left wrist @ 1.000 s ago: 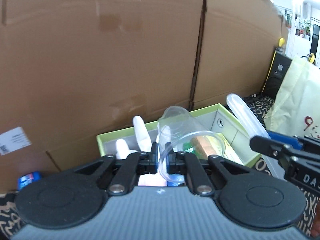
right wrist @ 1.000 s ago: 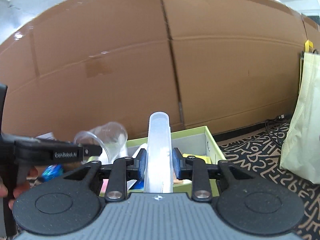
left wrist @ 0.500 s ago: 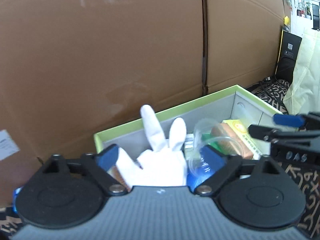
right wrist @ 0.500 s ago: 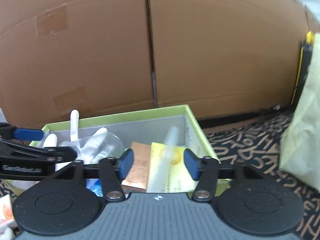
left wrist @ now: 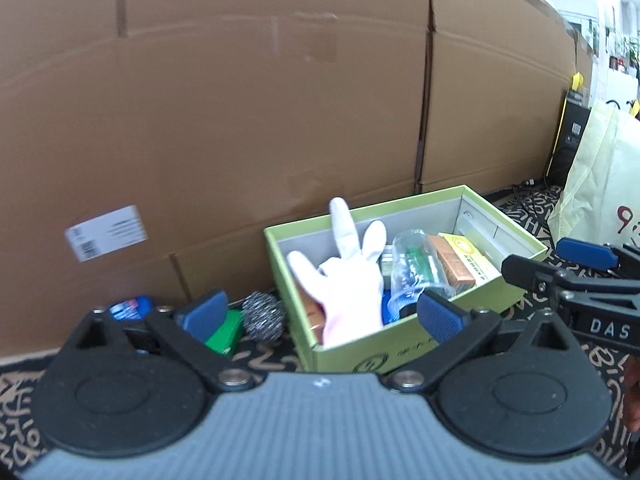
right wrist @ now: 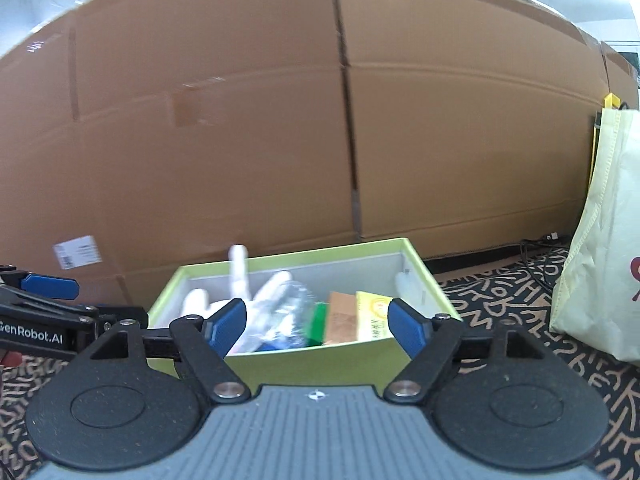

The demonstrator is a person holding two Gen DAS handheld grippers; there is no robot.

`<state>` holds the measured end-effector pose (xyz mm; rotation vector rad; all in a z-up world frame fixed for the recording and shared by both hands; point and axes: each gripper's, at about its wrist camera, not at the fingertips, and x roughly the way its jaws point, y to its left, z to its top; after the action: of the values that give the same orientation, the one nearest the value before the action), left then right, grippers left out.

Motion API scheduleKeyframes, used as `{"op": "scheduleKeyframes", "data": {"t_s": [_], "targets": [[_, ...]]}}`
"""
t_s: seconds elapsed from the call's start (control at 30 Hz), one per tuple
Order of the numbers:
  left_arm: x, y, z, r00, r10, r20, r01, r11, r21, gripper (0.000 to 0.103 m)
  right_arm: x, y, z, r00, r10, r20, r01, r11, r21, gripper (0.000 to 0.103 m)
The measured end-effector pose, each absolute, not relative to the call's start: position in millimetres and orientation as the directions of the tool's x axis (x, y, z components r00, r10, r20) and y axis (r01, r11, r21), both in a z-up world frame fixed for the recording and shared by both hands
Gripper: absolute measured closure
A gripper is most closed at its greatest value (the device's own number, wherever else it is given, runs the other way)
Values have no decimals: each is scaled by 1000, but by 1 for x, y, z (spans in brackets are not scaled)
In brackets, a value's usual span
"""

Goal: Organize objects
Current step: 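Grasp the white glove with the right tool while the left grasps the orange-white medicine box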

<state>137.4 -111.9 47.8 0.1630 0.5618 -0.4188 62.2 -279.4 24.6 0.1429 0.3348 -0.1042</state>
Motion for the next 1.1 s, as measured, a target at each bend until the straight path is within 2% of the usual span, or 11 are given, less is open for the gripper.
{"op": "scheduleKeyframes", "data": {"t_s": [0.27,0.43,0.53,0.67,0.77,0.97,1.07,1.1], "targets": [[101,-55,48,785,-301,-541,382,923,42,0,18,-234,28,955,49,-291,-9,990,138,21],[85,5,28,791,-254,-557,298,955,-12,0,-4,-198,19,941,159,-300,-130,985,113,19],[81,33,8,778,-214,-591,243,969,-30,0,-3,-174,6,914,213,-346,-199,977,76,19],[82,53,-15,740,-223,-635,242,969,-57,0,7,-140,-22,865,252,-434,-271,962,18,19],[82,58,-24,733,-227,-642,266,963,-37,0,17,-119,-39,824,279,-492,-323,946,-4,19],[93,49,-29,706,-303,-640,369,929,-33,0,31,-98,-55,791,285,-541,-363,931,-41,19],[105,29,-36,689,-309,-656,414,910,5,0,40,-96,-64,784,272,-558,-349,936,-35,31],[111,23,-38,681,-312,-662,425,905,11,0,43,-97,-66,785,262,-562,-340,940,-37,45]]}}
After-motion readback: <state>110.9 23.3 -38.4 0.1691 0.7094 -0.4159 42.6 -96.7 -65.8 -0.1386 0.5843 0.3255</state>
